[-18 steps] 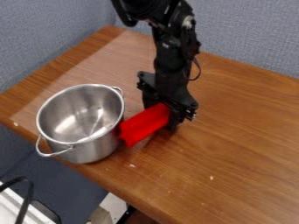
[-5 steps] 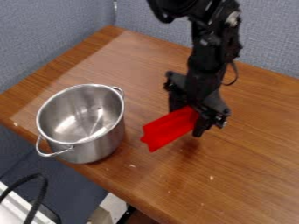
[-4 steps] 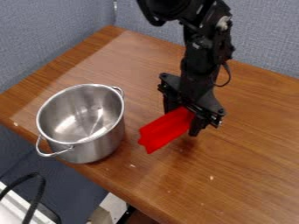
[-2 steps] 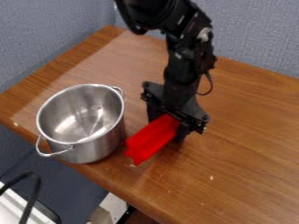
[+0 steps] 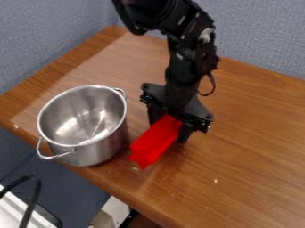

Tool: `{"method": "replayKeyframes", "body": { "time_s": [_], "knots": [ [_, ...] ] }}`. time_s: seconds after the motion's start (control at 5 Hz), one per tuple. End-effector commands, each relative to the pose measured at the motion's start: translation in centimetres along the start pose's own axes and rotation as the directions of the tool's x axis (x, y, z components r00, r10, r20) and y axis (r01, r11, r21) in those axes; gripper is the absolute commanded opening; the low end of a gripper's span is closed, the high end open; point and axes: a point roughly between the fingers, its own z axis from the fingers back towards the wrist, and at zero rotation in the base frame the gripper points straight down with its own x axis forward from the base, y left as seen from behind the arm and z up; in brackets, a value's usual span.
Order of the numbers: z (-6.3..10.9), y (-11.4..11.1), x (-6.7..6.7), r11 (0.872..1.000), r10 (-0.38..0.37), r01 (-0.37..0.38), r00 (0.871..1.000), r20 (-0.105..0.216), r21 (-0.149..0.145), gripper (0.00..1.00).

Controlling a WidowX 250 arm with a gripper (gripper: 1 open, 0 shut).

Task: Move the red object from the metal pot to the table

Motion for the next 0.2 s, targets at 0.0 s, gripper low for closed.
{"method": "replayKeyframes", "body": {
  "time_s": [0.0],
  "knots": [
    [0.79, 0.21, 1.05, 1.000, -0.023, 0.023, 0.999, 0.028, 0.016, 0.00]
  ]
}}
